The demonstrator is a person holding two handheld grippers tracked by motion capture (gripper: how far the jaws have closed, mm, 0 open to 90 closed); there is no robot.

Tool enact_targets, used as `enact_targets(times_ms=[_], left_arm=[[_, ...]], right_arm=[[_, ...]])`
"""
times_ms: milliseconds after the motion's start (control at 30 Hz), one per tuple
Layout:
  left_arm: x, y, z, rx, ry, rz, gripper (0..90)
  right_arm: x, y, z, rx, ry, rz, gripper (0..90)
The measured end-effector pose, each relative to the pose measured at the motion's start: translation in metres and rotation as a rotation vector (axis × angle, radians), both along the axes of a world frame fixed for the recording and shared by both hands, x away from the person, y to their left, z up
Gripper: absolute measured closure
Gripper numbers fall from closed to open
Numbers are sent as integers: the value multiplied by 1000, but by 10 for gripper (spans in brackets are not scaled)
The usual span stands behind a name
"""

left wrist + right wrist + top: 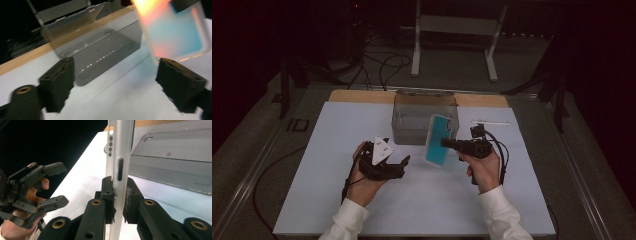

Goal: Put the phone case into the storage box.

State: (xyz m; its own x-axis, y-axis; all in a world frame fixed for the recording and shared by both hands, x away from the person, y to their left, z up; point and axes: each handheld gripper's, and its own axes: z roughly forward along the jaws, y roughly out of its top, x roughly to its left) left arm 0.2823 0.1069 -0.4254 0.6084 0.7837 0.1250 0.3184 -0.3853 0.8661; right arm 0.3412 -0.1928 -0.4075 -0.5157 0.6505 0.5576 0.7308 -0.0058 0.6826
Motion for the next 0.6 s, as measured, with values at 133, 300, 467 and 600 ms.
enact_targets(times_ms=[133,300,467,600], left_arm=[[-3,13,-3,14,9,24,105],[-6,34,-7,-1,29,55,35],[-11,55,-14,-28,34,78,2],[-15,69,-21,-37,24,109,1]], right_arm=[[1,0,2,-31,-5,-2,815],[3,1,5,-65,-4,-10,814],[6,2,9,-93,7,-11,814],[9,2,12,-101,25,-21,814]])
